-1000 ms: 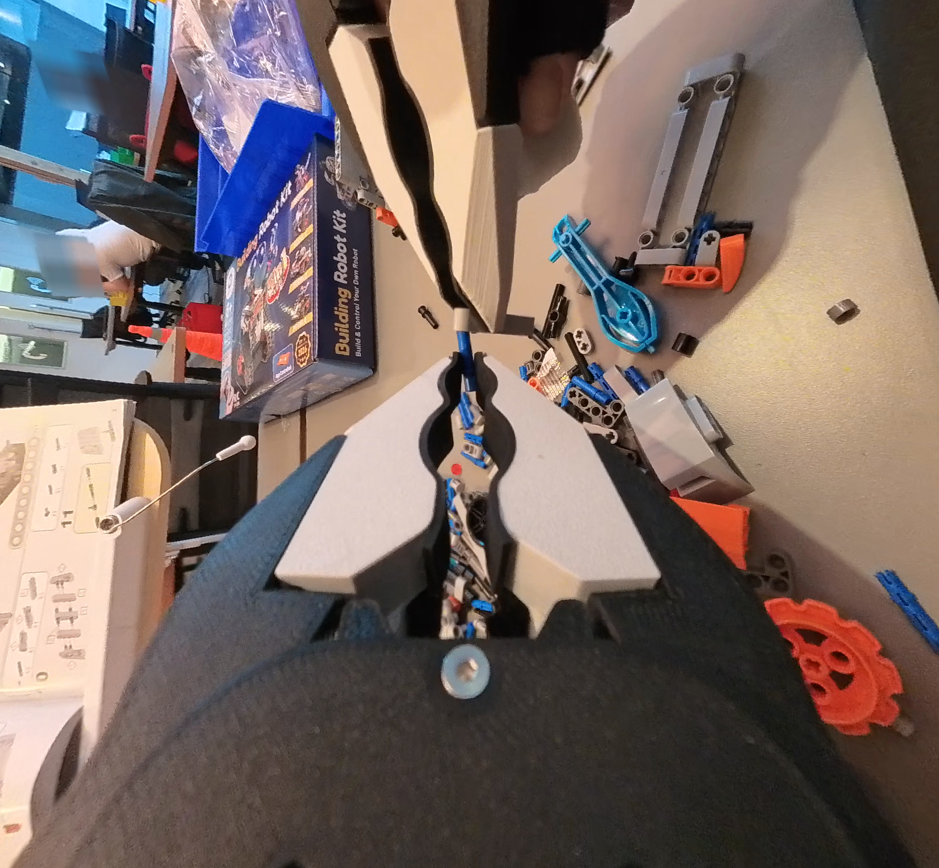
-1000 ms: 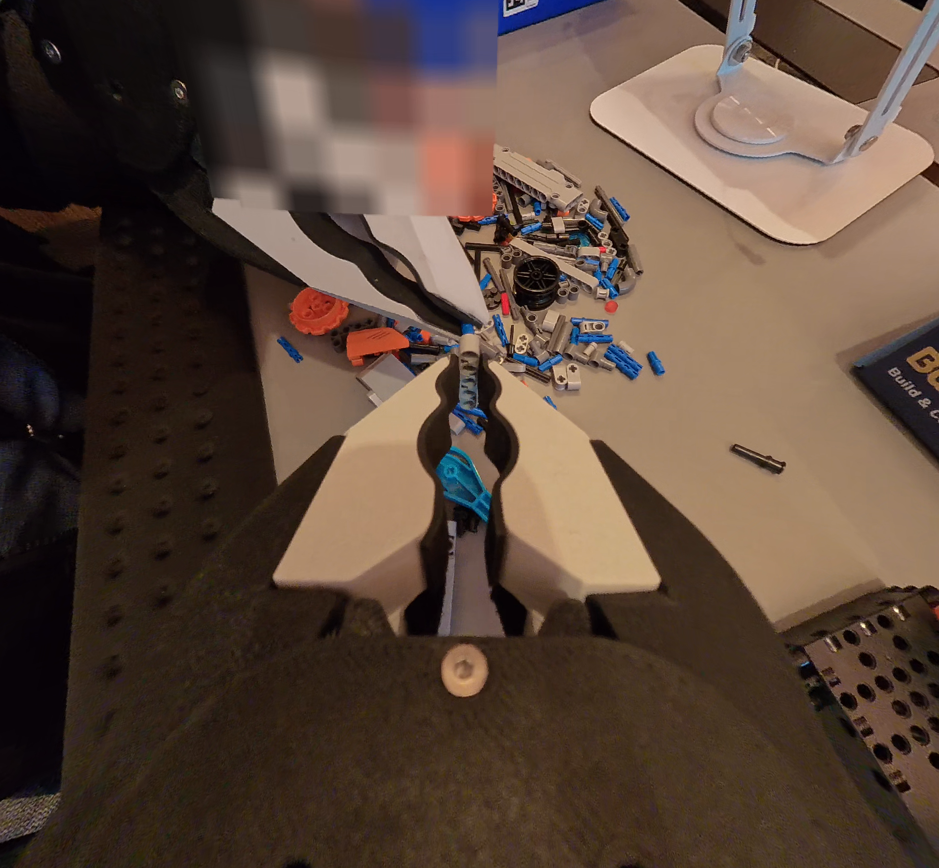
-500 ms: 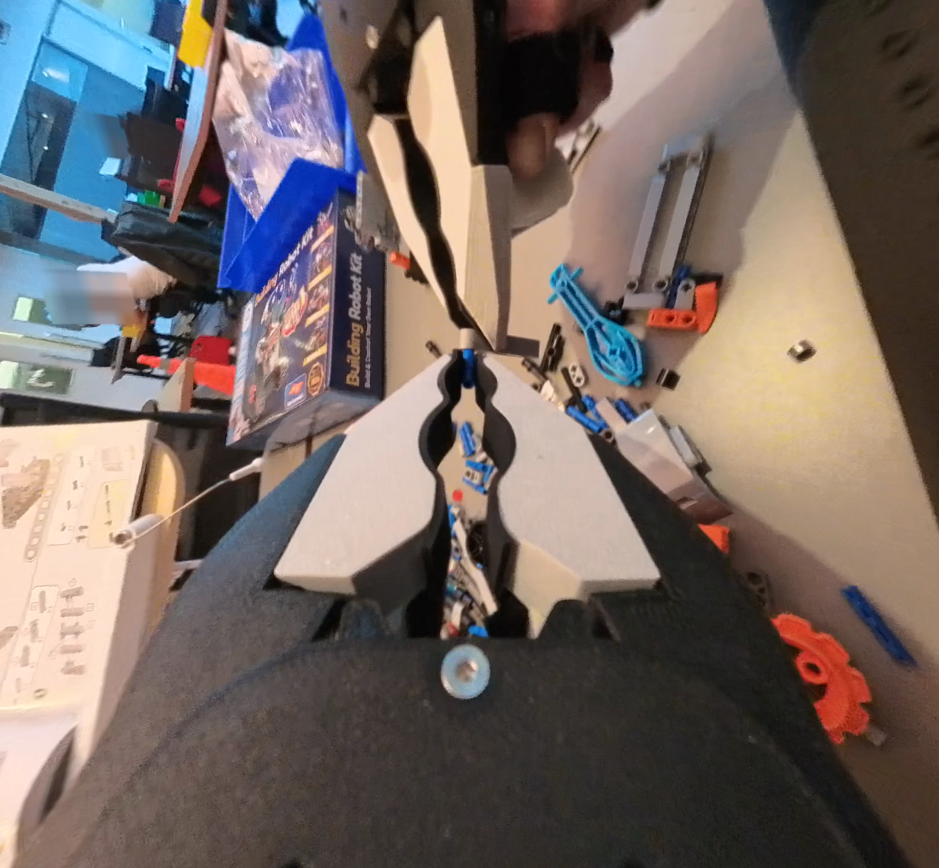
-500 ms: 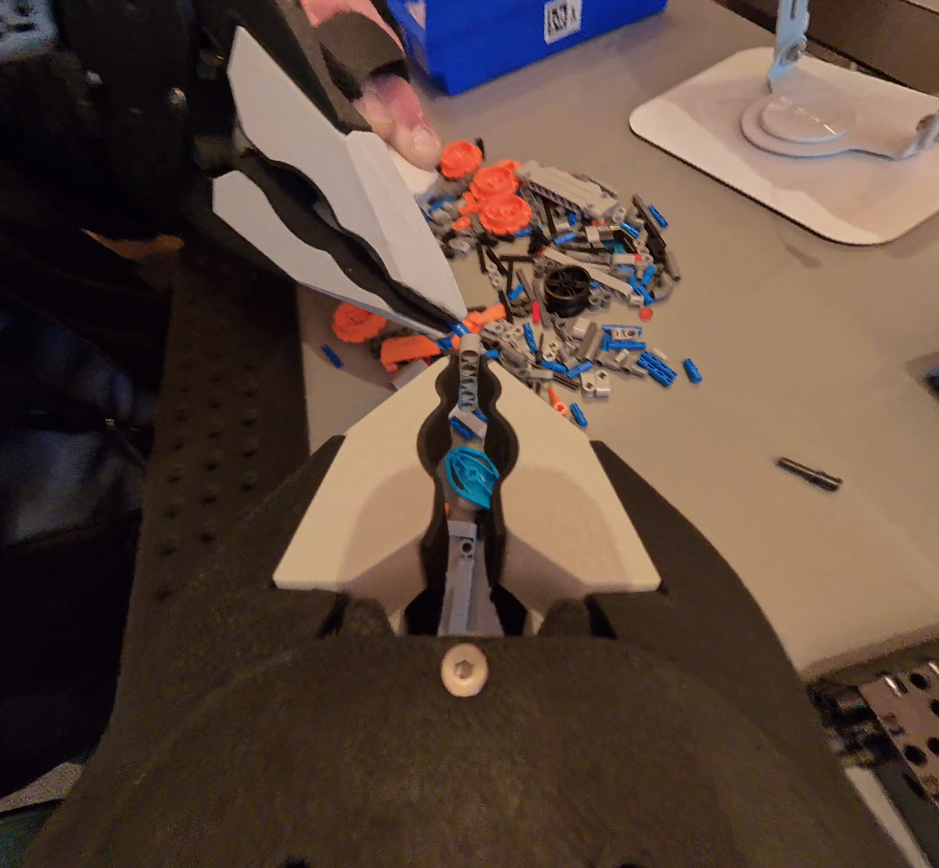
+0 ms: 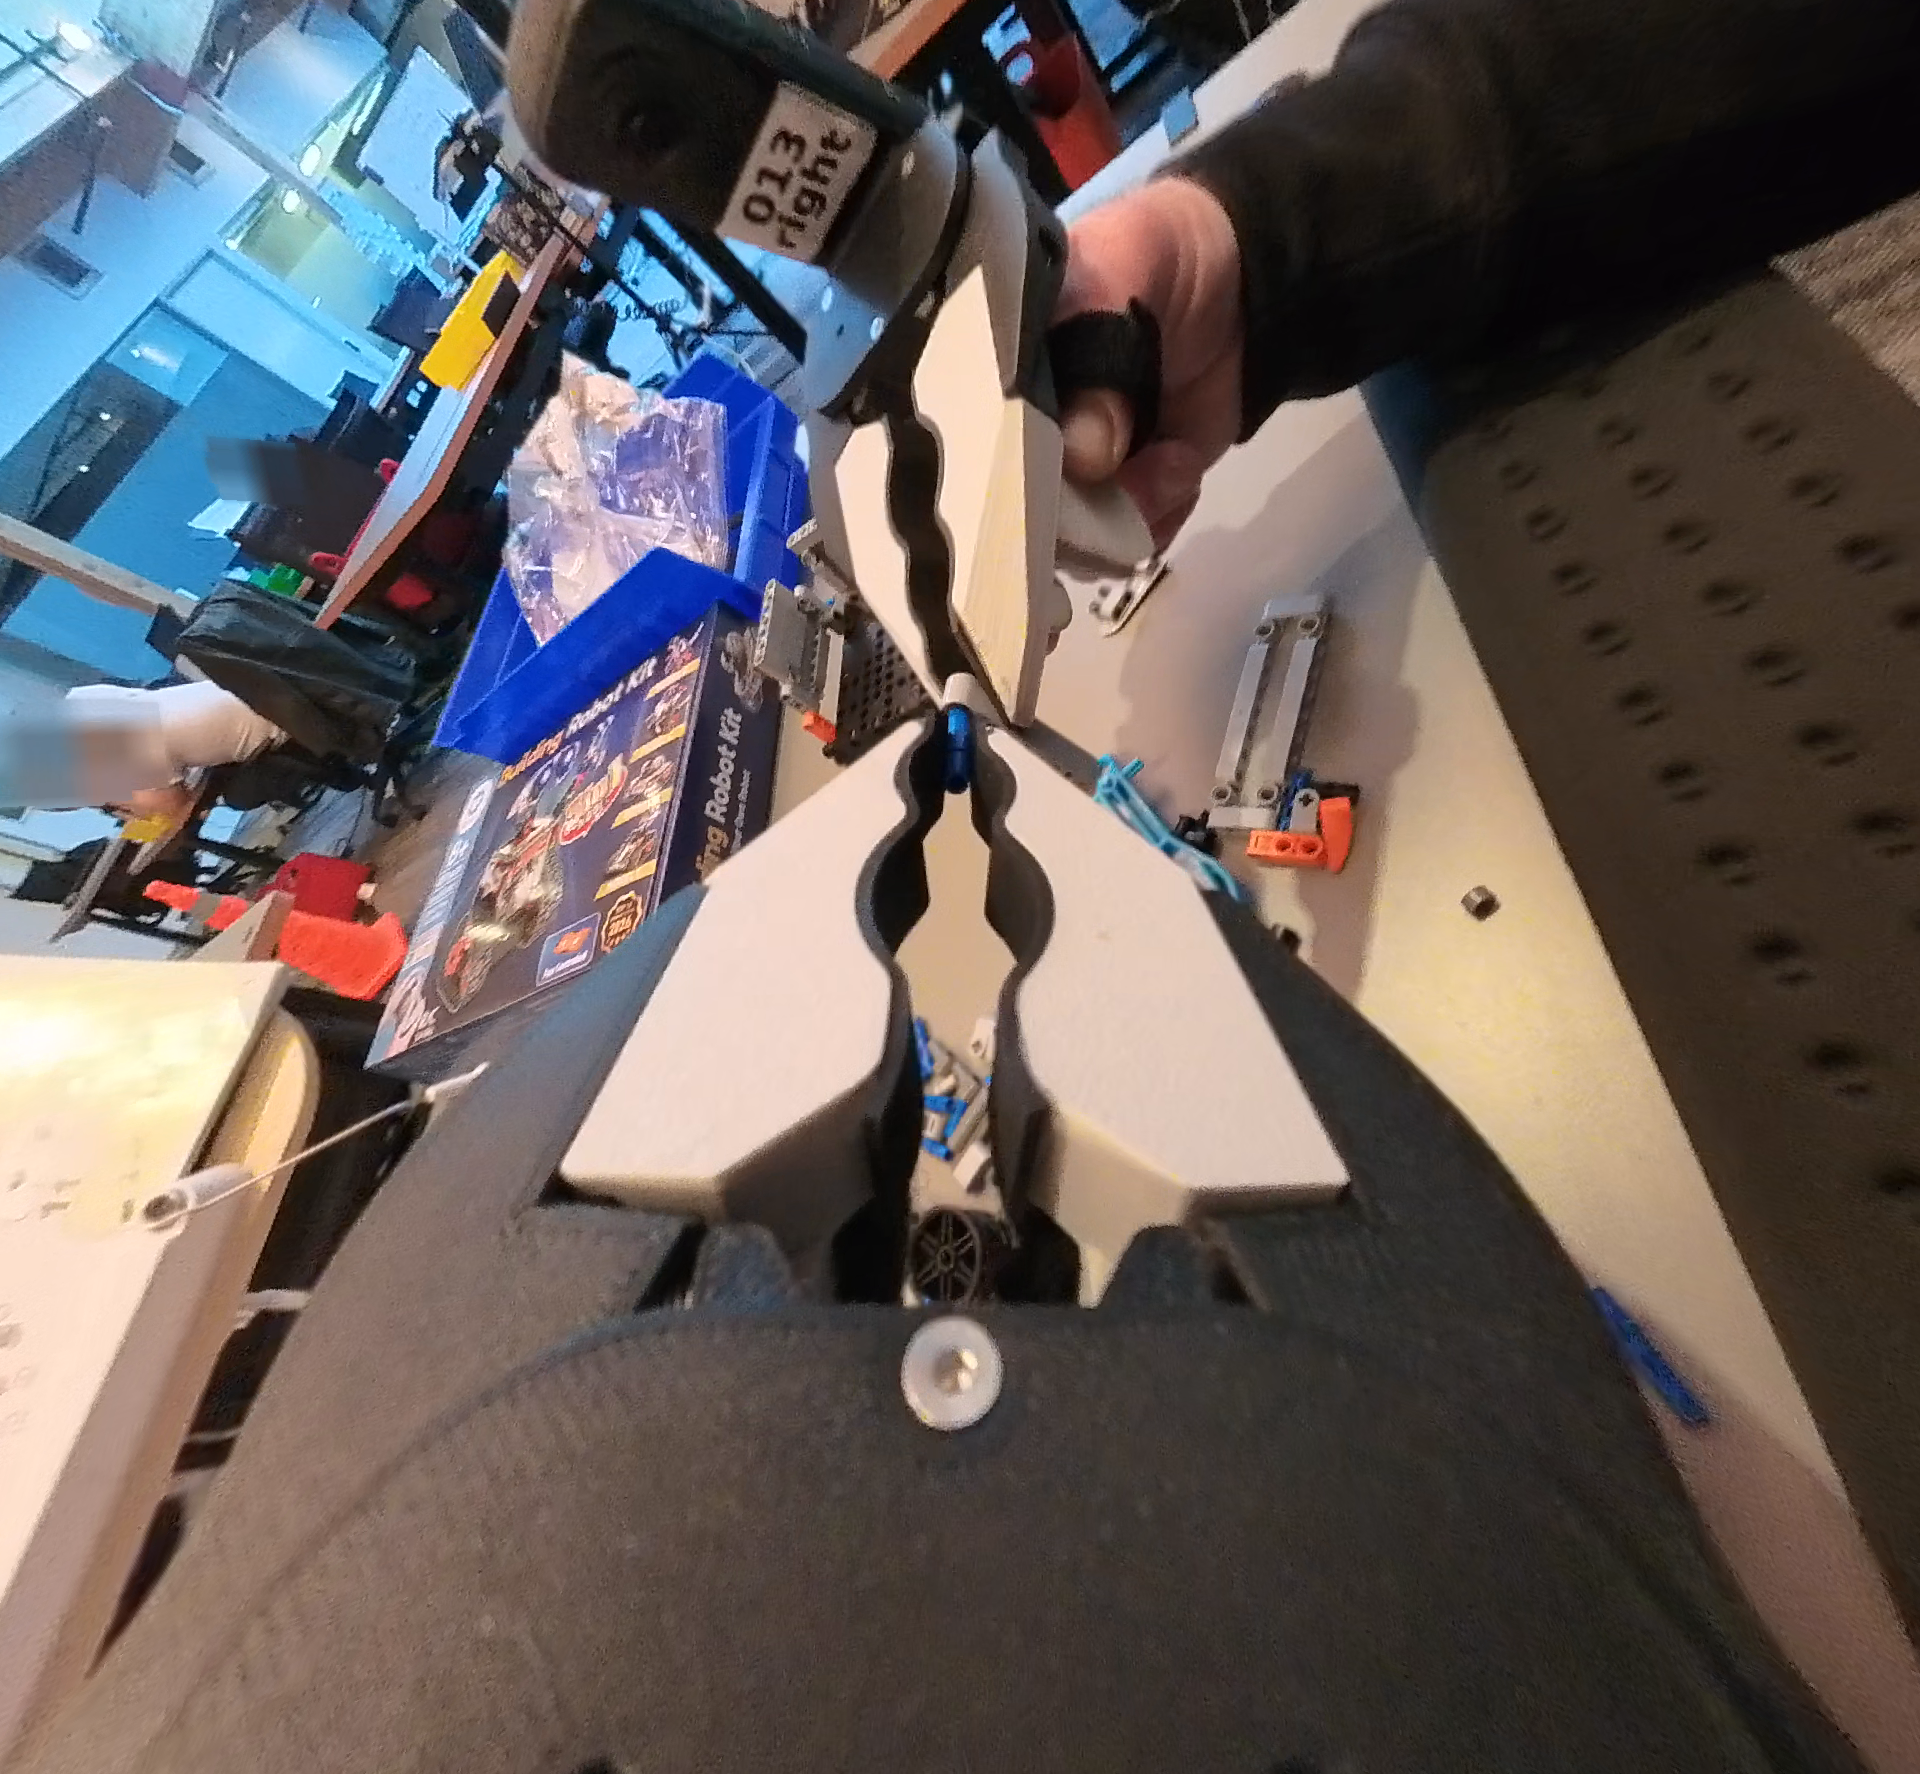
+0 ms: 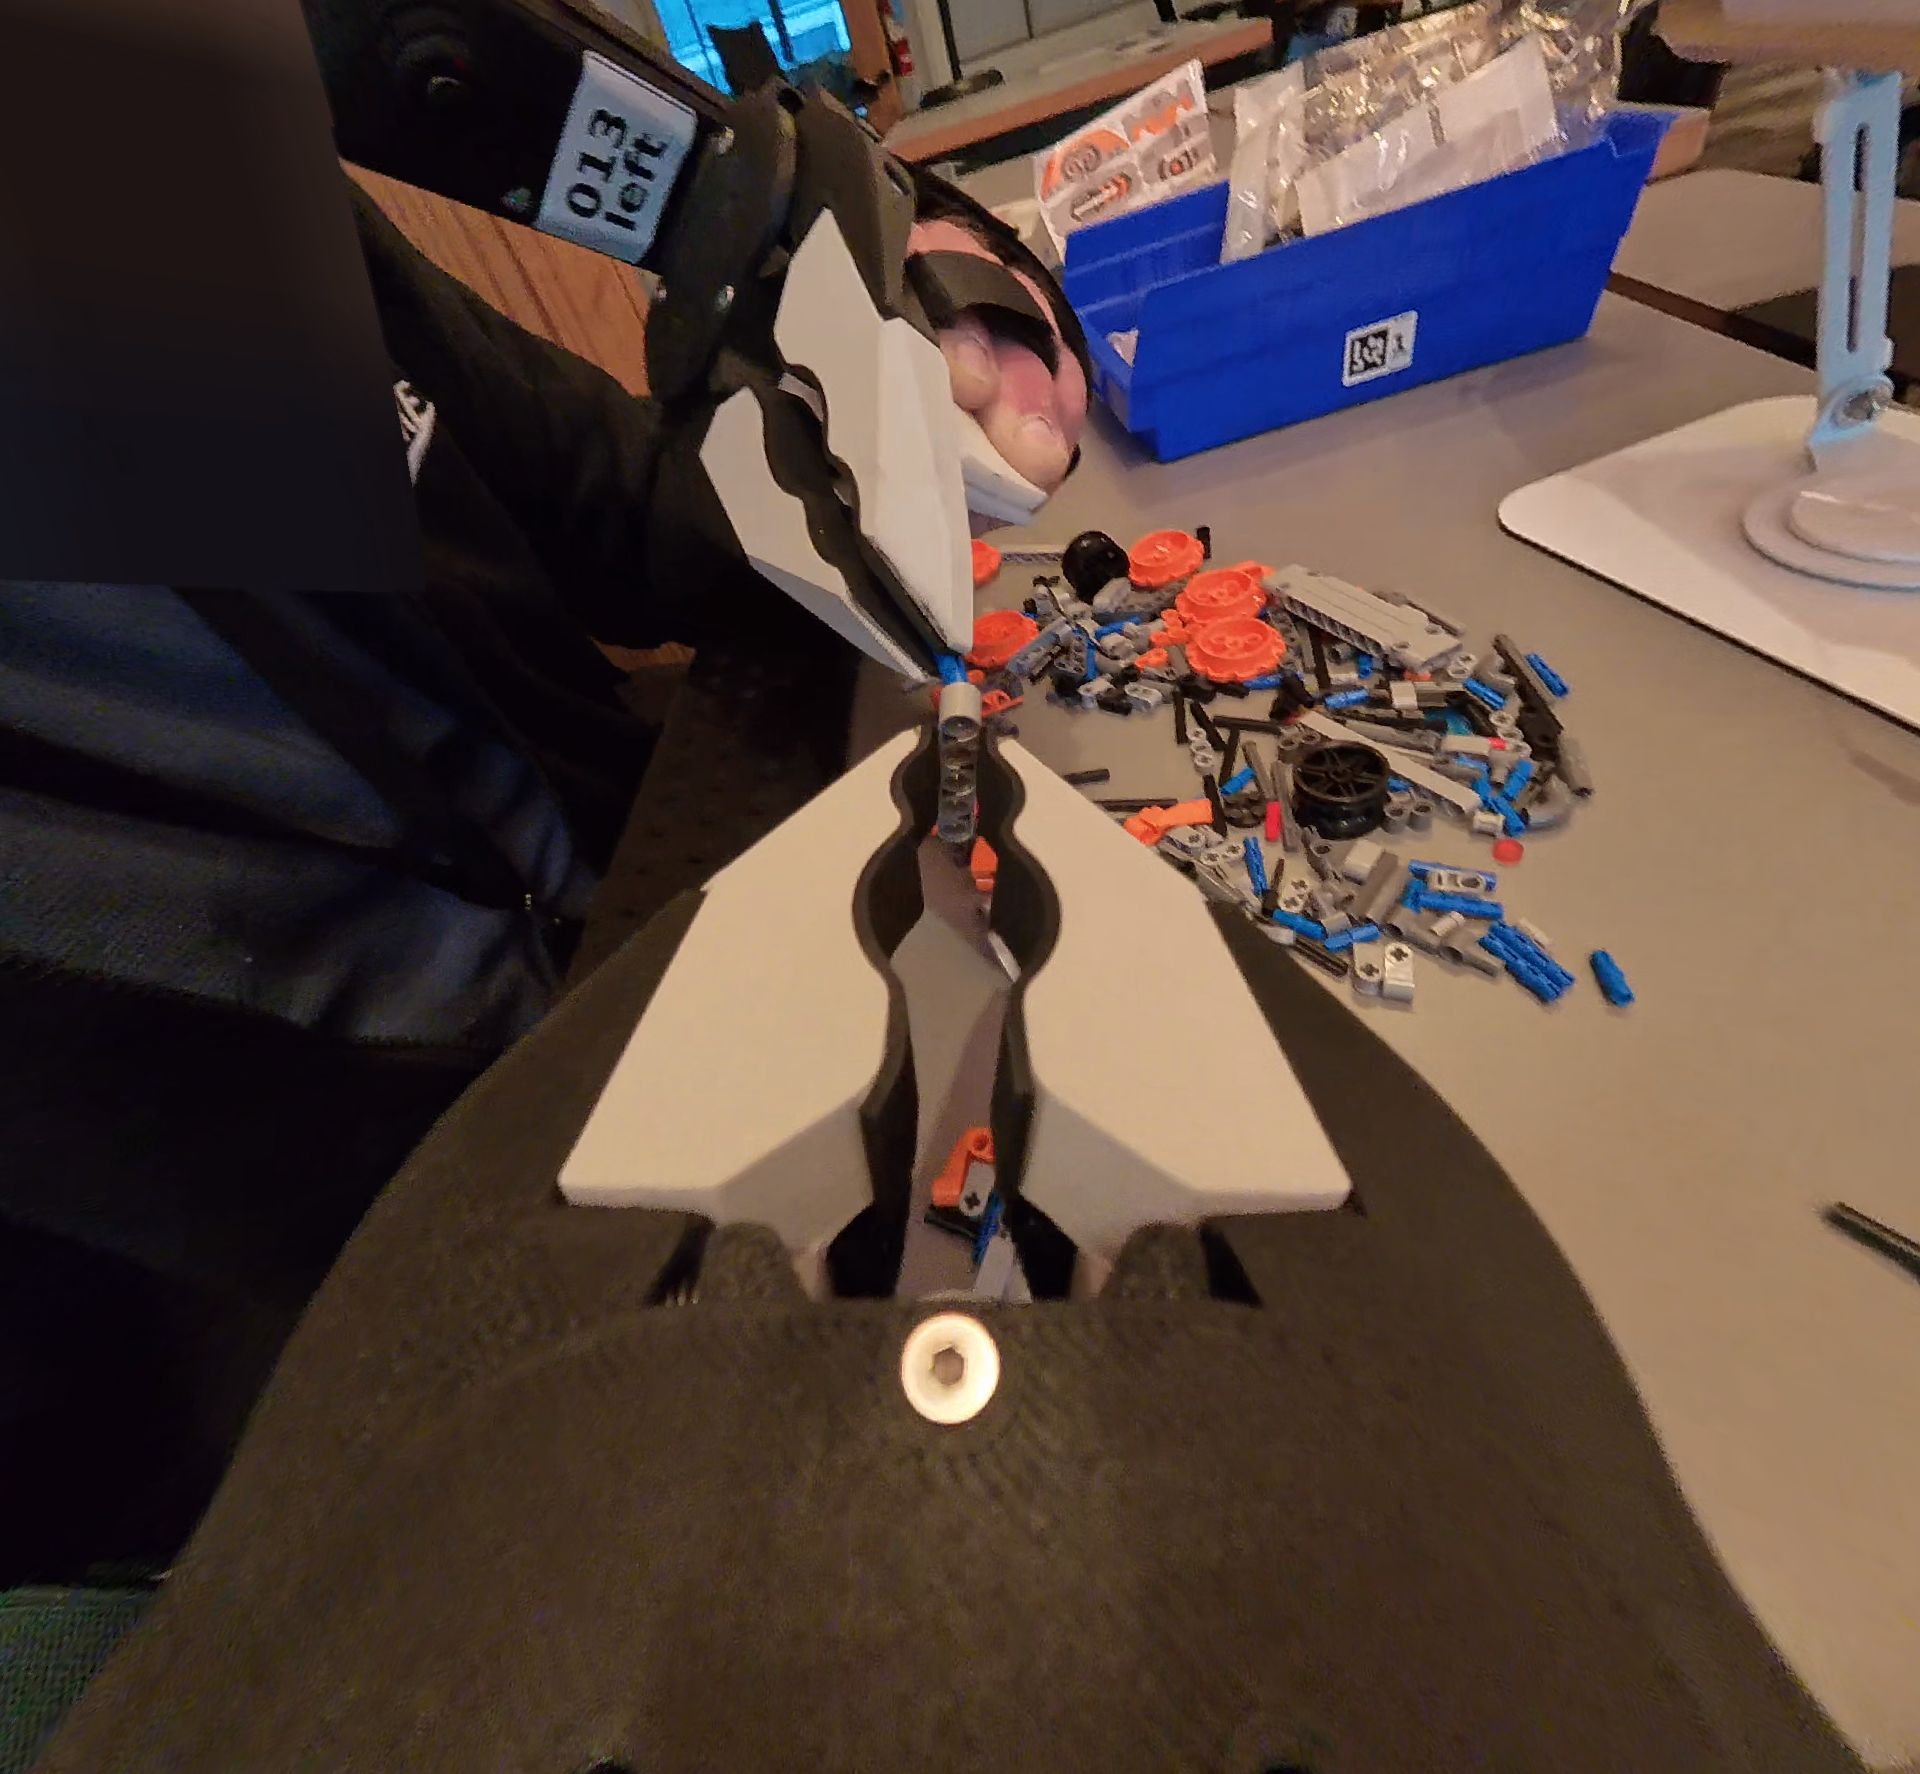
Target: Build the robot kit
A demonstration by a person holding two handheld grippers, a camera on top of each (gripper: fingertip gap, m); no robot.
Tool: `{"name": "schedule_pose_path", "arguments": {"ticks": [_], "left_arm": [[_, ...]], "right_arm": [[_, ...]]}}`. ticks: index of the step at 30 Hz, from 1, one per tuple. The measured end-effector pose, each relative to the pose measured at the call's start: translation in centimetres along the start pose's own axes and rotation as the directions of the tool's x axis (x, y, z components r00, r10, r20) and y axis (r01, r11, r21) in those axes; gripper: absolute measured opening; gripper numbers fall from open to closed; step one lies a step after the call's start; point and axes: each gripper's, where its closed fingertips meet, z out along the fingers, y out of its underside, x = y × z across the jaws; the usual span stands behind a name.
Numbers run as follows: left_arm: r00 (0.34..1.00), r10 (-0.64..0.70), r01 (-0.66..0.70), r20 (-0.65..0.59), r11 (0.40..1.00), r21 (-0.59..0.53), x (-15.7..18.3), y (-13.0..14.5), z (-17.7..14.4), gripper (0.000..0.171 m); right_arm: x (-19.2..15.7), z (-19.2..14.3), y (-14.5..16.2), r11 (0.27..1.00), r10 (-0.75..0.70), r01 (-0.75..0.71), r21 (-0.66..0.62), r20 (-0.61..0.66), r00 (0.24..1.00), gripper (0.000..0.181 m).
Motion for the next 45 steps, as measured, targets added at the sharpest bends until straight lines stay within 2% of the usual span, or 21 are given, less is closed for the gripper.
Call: {"name": "schedule_pose_path", "arguments": {"ticks": [5, 11, 22, 27, 29, 32, 37, 45], "left_arm": [[0.999, -0.053, 0.053, -0.009, 0.997, 0.054, -0.1, -1.0, -0.3, 0.001], [1.0, -0.008, 0.008, 0.004, 1.0, 0.028, 0.0, -0.8, -0.3, 0.001], [0.993, -0.055, 0.064, -0.1, 0.993, 0.097, 1.5, -1.6, -0.3, 0.0], [0.981, -0.125, 0.139, -0.147, 0.986, 0.093, 1.4, -1.2, -0.2, 0.0], [0.979, -0.138, 0.158, -0.152, 0.979, 0.129, 1.1, -1.3, -0.4, 0.001], [0.955, -0.232, 0.261, -0.185, 0.953, 0.154, 0.2, -1.2, -1.0, 0.0], [0.956, -0.234, 0.258, -0.176, 0.958, 0.128, 0.1, -0.4, -0.7, 0.0], [0.926, -0.28, 0.322, -0.253, 0.936, 0.141, 0.4, -0.5, -1.0, 0.001]], "right_arm": [[-0.7, -0.1, -0.6, 0.999, -0.022, 0.021, 0.033, 0.031, 0.999, 0.004], [-0.6, -0.1, -0.4, 0.999, -0.035, 0.034, 0.022, 0.02, 0.999, 0.004], [-2.3, 0.4, 0.1, 0.995, -0.091, 0.094, -0.016, 0.104, 0.99, 0.004], [-1.9, 0.4, 0.3, 0.996, -0.086, 0.088, -0.025, 0.083, 0.993, 0.004], [-1.6, 0.3, 0.0, 0.996, -0.083, 0.084, -0.016, 0.065, 0.994, 0.004], [-1.3, 0.0, 0.0, 0.997, -0.074, 0.074, -0.009, 0.043, 0.996, 0.004], [-1.1, 0.3, 0.3, 0.996, -0.077, 0.078, -0.03, 0.026, 0.997, 0.004], [-1.1, -0.1, -0.2, 0.996, -0.087, 0.087, -0.009, 0.011, 0.996, 0.004]]}}
